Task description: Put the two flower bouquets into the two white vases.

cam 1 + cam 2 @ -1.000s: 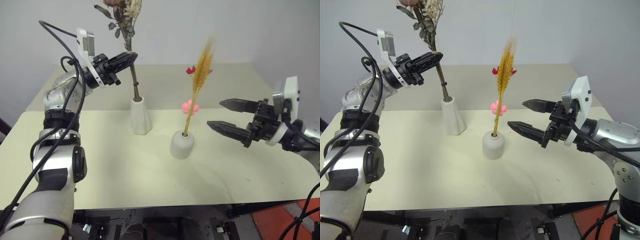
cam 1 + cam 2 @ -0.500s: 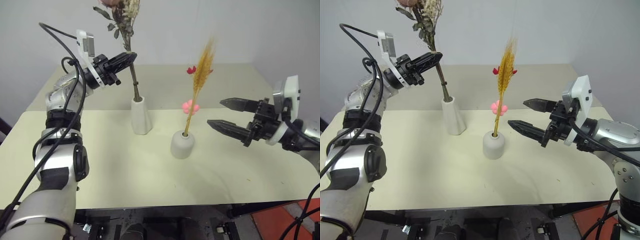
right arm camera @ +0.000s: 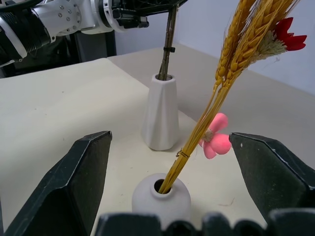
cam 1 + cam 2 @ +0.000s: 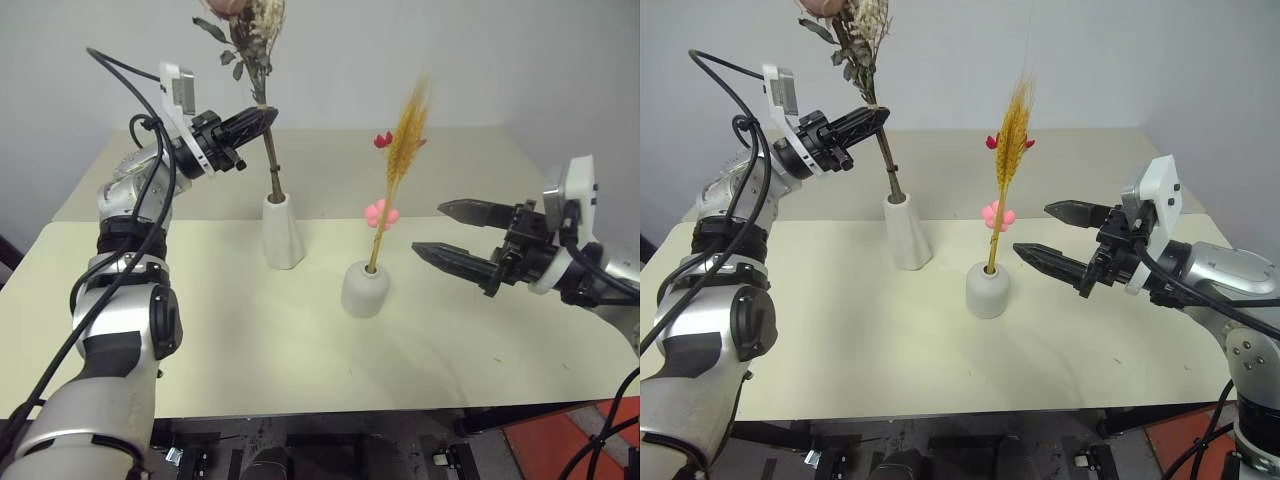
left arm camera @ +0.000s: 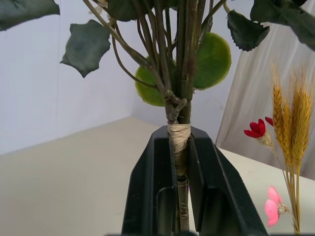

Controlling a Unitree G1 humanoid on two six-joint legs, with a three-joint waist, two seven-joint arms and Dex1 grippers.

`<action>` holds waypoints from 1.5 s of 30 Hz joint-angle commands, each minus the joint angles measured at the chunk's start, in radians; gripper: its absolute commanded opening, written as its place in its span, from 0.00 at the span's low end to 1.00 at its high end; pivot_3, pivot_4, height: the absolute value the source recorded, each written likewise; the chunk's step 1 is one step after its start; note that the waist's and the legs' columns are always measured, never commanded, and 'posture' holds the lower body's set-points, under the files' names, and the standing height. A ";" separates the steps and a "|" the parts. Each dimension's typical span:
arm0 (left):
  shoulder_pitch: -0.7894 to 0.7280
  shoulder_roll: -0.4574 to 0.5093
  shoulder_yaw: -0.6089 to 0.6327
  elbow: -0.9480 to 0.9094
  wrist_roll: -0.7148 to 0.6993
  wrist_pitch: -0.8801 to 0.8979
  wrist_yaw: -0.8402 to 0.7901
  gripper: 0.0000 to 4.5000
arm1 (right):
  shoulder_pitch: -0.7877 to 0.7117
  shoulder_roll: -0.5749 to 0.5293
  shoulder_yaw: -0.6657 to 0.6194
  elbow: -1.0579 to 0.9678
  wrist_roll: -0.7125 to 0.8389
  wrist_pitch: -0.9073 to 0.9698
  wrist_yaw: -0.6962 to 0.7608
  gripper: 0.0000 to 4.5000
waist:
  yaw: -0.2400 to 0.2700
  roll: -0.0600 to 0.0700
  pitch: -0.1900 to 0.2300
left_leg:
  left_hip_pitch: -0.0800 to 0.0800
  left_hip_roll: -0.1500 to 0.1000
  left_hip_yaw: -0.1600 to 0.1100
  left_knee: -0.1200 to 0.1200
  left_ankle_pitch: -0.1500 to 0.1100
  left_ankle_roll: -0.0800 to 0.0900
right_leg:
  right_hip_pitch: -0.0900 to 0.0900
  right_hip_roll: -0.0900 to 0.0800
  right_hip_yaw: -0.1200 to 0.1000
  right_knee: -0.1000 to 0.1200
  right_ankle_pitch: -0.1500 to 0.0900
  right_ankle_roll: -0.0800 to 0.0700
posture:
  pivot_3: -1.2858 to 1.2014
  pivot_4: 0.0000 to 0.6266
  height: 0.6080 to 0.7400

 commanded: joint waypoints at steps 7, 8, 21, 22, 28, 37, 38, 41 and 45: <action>0.007 -0.015 0.002 -0.051 0.014 0.006 -0.023 0.02 | 0.013 0.006 -0.041 -0.044 0.024 -0.025 -0.027 1.00 | 0.000 0.000 0.000 | 0.000 0.000 0.000 0.000 0.000 0.000 | 0.000 0.000 0.000 0.000 0.000 0.000 | 0.52 0.24 1.00; 0.014 -0.017 0.000 -0.058 0.015 0.007 -0.024 0.02 | 0.016 0.007 -0.042 -0.047 0.025 -0.025 -0.029 1.00 | 0.000 0.000 0.000 | 0.000 0.000 0.000 0.000 0.000 0.000 | 0.000 0.000 0.000 0.001 0.000 0.000 | 0.52 0.24 1.00; 0.064 -0.002 -0.008 -0.089 0.024 0.030 -0.022 0.02 | 0.017 0.031 -0.035 -0.049 0.020 -0.027 -0.058 1.00 | -0.001 0.000 0.000 | 0.000 0.000 0.000 0.000 0.000 0.000 | 0.000 0.000 0.000 0.001 0.000 0.000 | 0.52 0.24 1.00; 0.068 -0.002 -0.009 -0.092 0.026 0.031 -0.020 0.02 | 0.017 0.034 -0.035 -0.048 0.018 -0.027 -0.060 1.00 | -0.001 0.000 0.000 | 0.000 0.000 0.000 0.001 0.000 0.000 | 0.000 0.000 0.000 0.001 0.000 0.000 | 0.52 0.24 1.00; 0.094 0.002 -0.019 -0.111 0.047 0.041 -0.011 0.02 | 0.022 0.043 -0.038 -0.056 0.019 -0.028 -0.078 1.00 | 0.000 0.000 0.000 | 0.000 0.000 0.000 0.001 0.000 0.000 | 0.000 0.000 0.000 0.001 0.000 0.000 | 0.52 0.24 1.00; 0.147 0.048 -0.013 -0.225 0.038 0.134 -0.017 0.57 | 0.035 0.053 -0.043 -0.065 0.016 -0.032 -0.093 1.00 | -0.002 0.000 0.000 | 0.000 0.000 0.000 0.001 0.000 0.000 | 0.000 0.000 0.000 0.002 0.000 0.000 | 0.52 0.24 1.00; 0.167 0.066 -0.009 -0.261 0.031 0.156 -0.022 0.64 | 0.038 0.054 -0.044 -0.065 0.014 -0.033 -0.093 1.00 | -0.004 0.000 0.000 | 0.000 0.000 0.000 0.001 0.000 0.000 | 0.000 0.000 0.000 0.002 0.000 0.000 | 0.52 0.24 1.00; 0.238 0.115 0.007 -0.392 -0.004 0.239 -0.026 0.85 | 0.046 0.055 -0.042 -0.064 0.010 -0.037 -0.092 1.00 | -0.009 0.000 0.000 | 0.001 0.001 0.000 0.000 0.000 0.000 | -0.001 0.000 0.001 0.002 0.000 0.000 | 0.52 0.24 1.00; 0.353 0.164 0.041 -0.595 -0.071 0.351 0.006 0.99 | 0.044 0.055 -0.034 -0.053 0.010 -0.040 -0.087 1.00 | -0.007 0.000 0.000 | 0.001 0.000 0.000 0.001 0.000 0.000 | -0.001 0.000 0.001 0.004 0.000 0.000 | 0.52 0.24 1.00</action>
